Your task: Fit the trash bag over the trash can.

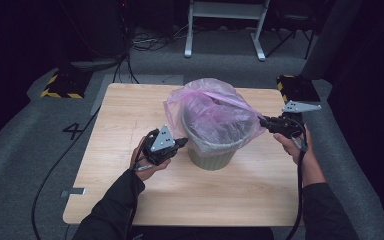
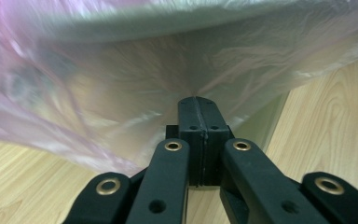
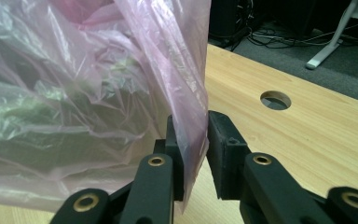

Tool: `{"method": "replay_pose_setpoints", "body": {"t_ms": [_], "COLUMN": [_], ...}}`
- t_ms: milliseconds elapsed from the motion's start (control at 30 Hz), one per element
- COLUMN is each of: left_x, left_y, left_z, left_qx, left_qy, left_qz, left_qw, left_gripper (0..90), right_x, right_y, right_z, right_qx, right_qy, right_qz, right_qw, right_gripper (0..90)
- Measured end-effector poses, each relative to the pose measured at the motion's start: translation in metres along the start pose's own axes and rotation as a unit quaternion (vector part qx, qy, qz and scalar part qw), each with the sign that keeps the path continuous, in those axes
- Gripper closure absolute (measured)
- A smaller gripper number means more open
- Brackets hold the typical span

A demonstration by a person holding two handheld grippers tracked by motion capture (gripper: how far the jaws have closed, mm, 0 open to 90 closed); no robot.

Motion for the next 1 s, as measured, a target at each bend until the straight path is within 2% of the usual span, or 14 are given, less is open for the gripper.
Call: {"method": "replay_pose_setpoints", "body": {"t_ms": [133,233,367,400,500,600,667,733,800,867,933,1000], "left_x": [0.002,0.001,-0.004,-0.004,-0.004,0.0,0.003,0.004,0.003,0.0,-0.001,-0.003], "left_y": [-0.004,-0.002,0.007,0.009,0.014,0.009,0.002,-0.004,-0.008,-0.01,-0.011,-0.01], "left_z": [0.007,0.006,-0.001,-0.002,-0.006,-0.005,-0.003,-0.001,0.0,0.0,0.0,0.001], "left_qx": [-0.008,0.005,0.036,0.045,0.06,0.047,0.03,0.015,0.007,0.006,0.001,-0.003], "left_qy": [0.0,0.014,0.05,0.058,0.063,0.06,0.061,0.059,0.065,0.055,0.055,0.043], "left_qz": [0.005,0.008,-0.006,-0.004,-0.006,0.0,-0.003,-0.014,-0.028,-0.05,-0.058,-0.068], "left_qw": [1.0,0.9999,0.9981,0.9973,0.9962,0.9971,0.9977,0.998,0.9974,0.9972,0.9968,0.9967], "left_gripper": [89.8,89.6,49.7,42.8,24.2,15.0,15.0,15.3,16.3,31.9,39.6,58.0], "right_x": [-0.001,-0.002,-0.003,-0.004,-0.005,-0.006,-0.008,-0.01,-0.011,-0.014,-0.015,-0.017], "right_y": [0.0,0.001,0.002,0.002,0.002,0.002,0.001,0.0,0.0,0.0,0.0,0.0], "right_z": [0.004,0.005,0.003,0.003,0.003,0.002,0.001,0.0,-0.001,-0.002,-0.002,-0.003], "right_qx": [-0.003,-0.005,-0.002,-0.002,-0.001,-0.004,-0.006,-0.008,-0.008,-0.009,-0.011,-0.01], "right_qy": [0.001,0.005,0.009,0.011,0.012,0.017,0.021,0.026,0.028,0.033,0.036,0.039], "right_qz": [-0.002,0.0,0.0,-0.002,-0.001,0.0,-0.002,-0.003,-0.003,-0.006,-0.006,-0.006], "right_qw": [1.0,1.0,1.0,0.9999,0.9999,0.9998,0.9998,0.9996,0.9996,0.9994,0.9993,0.9992], "right_gripper": [84.5,84.5,84.5,84.2,83.5,80.5,77.1,75.0,72.3,70.8,69.2,68.1]}}
Point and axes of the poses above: each handheld gripper's, and its own axes: y roughly backward along the jaws, z roughly out of its underside, x roughly to its right, the point moved 9 cm from there along -y, roughly forward along the jaws, and after that the axes turned 12 degrees about y, right-handed, at the moved point
